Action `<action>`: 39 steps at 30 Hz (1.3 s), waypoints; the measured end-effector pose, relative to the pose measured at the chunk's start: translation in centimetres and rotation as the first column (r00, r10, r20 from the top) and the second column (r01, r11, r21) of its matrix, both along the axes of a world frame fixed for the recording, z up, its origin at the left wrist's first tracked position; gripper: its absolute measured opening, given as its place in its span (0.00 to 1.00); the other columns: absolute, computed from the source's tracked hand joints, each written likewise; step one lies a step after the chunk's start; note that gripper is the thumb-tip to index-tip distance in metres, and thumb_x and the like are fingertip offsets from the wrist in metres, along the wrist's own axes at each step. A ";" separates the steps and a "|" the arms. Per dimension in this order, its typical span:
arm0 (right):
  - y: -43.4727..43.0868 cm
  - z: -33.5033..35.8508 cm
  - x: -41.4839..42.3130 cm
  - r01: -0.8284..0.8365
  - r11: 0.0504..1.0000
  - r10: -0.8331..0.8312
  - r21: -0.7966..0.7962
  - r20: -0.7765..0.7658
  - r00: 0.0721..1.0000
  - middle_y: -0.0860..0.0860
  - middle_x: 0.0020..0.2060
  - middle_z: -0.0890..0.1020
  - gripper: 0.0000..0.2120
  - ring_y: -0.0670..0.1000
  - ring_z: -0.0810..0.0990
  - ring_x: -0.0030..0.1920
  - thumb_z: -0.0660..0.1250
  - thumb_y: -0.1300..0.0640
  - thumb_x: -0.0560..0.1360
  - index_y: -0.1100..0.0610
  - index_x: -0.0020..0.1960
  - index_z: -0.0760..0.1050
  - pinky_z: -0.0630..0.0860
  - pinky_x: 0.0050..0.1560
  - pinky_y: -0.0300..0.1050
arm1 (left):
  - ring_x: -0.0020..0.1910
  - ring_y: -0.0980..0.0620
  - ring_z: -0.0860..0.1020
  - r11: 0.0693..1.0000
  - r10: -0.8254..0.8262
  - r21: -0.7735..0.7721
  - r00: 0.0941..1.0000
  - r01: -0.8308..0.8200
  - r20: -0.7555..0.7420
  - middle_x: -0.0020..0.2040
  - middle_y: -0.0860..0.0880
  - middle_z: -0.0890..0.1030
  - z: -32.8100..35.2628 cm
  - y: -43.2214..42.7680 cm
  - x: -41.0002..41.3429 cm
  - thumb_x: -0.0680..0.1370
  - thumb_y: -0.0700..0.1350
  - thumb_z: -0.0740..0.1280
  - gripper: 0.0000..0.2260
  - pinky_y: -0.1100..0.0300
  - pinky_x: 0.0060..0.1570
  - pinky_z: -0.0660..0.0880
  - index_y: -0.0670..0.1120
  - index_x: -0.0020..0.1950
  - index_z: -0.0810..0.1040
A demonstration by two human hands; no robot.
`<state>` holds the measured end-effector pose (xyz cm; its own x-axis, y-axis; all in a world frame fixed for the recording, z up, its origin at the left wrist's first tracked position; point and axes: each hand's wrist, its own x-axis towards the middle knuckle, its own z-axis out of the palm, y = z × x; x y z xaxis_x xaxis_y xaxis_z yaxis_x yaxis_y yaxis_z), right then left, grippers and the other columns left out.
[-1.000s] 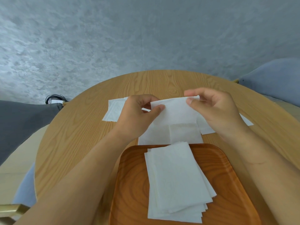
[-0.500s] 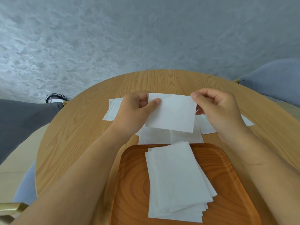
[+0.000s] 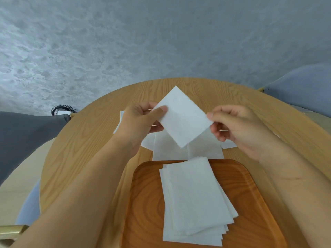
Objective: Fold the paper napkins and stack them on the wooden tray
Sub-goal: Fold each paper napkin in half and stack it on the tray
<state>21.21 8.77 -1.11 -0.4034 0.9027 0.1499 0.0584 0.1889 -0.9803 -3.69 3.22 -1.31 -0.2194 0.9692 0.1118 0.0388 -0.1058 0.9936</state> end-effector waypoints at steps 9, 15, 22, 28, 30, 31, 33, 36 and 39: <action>-0.9 0.6 0.3 -0.272 0.961 0.276 -0.043 0.190 0.942 0.56 0.34 0.80 0.10 0.47 0.76 0.29 0.72 0.53 0.79 0.59 0.44 0.83 0.69 0.28 0.38 | 0.40 0.50 0.86 0.835 -0.535 -0.220 0.838 0.504 -0.112 0.41 0.44 0.88 0.5 -1.3 0.4 0.78 0.40 0.73 0.03 0.61 0.41 0.82 0.47 0.46 0.85; -1.2 0.7 0.7 -0.431 0.890 0.455 -0.146 0.323 0.830 0.54 0.31 0.81 0.07 0.46 0.77 0.28 0.74 0.58 0.78 0.58 0.42 0.83 0.70 0.27 0.37 | 0.28 0.52 0.79 0.682 -0.721 -0.342 0.673 0.647 -0.164 0.32 0.47 0.83 0.8 -2.0 0.4 0.79 0.37 0.70 0.07 0.62 0.35 0.78 0.47 0.43 0.83; -1.1 0.7 0.9 -0.473 0.857 0.515 -0.204 0.369 0.774 0.53 0.32 0.85 0.08 0.44 0.76 0.25 0.72 0.60 0.79 0.60 0.42 0.83 0.69 0.23 0.35 | 0.26 0.54 0.74 0.748 -0.661 -0.336 0.681 0.572 -0.314 0.27 0.49 0.74 0.5 -1.7 0.0 0.76 0.40 0.74 0.02 0.62 0.32 0.73 0.43 0.43 0.83; -0.9 0.7 1.0 -0.484 0.847 0.530 -0.217 0.400 0.748 0.57 0.34 0.86 0.10 0.43 0.73 0.23 0.72 0.58 0.80 0.59 0.41 0.83 0.66 0.24 0.36 | 0.32 0.49 0.69 0.776 -0.630 -0.327 0.657 0.539 -0.414 0.34 0.38 0.72 0.2 -1.4 0.1 0.74 0.45 0.76 0.03 0.61 0.34 0.69 0.48 0.41 0.85; -0.7 0.6 1.0 -0.460 0.867 0.496 -0.194 0.431 0.754 0.55 0.33 0.85 0.10 0.44 0.72 0.23 0.73 0.52 0.79 0.58 0.42 0.83 0.66 0.24 0.37 | 0.35 0.45 0.69 0.789 -0.614 -0.321 0.664 0.524 -0.426 0.37 0.34 0.74 0.1 -1.3 0.2 0.72 0.49 0.76 0.05 0.59 0.36 0.69 0.48 0.43 0.85; -0.5 0.5 1.0 -0.420 0.893 0.446 -0.163 0.447 0.775 0.54 0.32 0.85 0.11 0.44 0.72 0.24 0.74 0.50 0.77 0.57 0.43 0.84 0.66 0.25 0.38 | 0.35 0.45 0.71 0.804 -0.594 -0.306 0.681 0.509 -0.428 0.37 0.34 0.76 -0.1 -1.2 0.3 0.71 0.50 0.76 0.08 0.60 0.36 0.70 0.47 0.44 0.86; 0.0 0.1 0.9 -0.271 0.961 0.268 -0.060 0.453 0.851 0.52 0.32 0.84 0.10 0.44 0.74 0.26 0.75 0.47 0.76 0.54 0.44 0.85 0.68 0.26 0.36 | 0.36 0.46 0.75 0.865 -0.501 -0.237 0.730 0.443 -0.465 0.39 0.40 0.82 -0.6 -0.8 0.4 0.70 0.52 0.76 0.11 0.61 0.38 0.74 0.46 0.46 0.86; 1.1 -1.2 1.0 0.032 0.987 -0.096 0.156 0.423 0.901 0.48 0.36 0.86 0.06 0.41 0.79 0.31 0.77 0.48 0.74 0.51 0.46 0.85 0.73 0.32 0.35 | 0.43 0.49 0.83 0.952 -0.299 -0.127 0.767 0.277 -0.568 0.44 0.49 0.87 -1.5 0.0 0.4 0.74 0.48 0.78 0.05 0.56 0.48 0.81 0.48 0.45 0.87; 2.0 -2.7 1.0 0.100 0.957 -0.231 0.272 0.507 0.831 0.44 0.47 0.84 0.09 0.42 0.81 0.46 0.79 0.50 0.73 0.48 0.51 0.83 0.76 0.44 0.40 | 0.47 0.56 0.82 0.993 -0.113 -0.048 0.713 0.111 -0.692 0.47 0.56 0.85 -2.6 0.8 0.0 0.75 0.50 0.78 0.04 0.60 0.48 0.78 0.53 0.47 0.86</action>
<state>22.23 10.80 -3.79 -0.3271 0.9307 0.1636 0.6044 0.3391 -0.7209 -3.72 4.05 -3.90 0.0280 0.9821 0.1861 0.7036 -0.1516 0.6942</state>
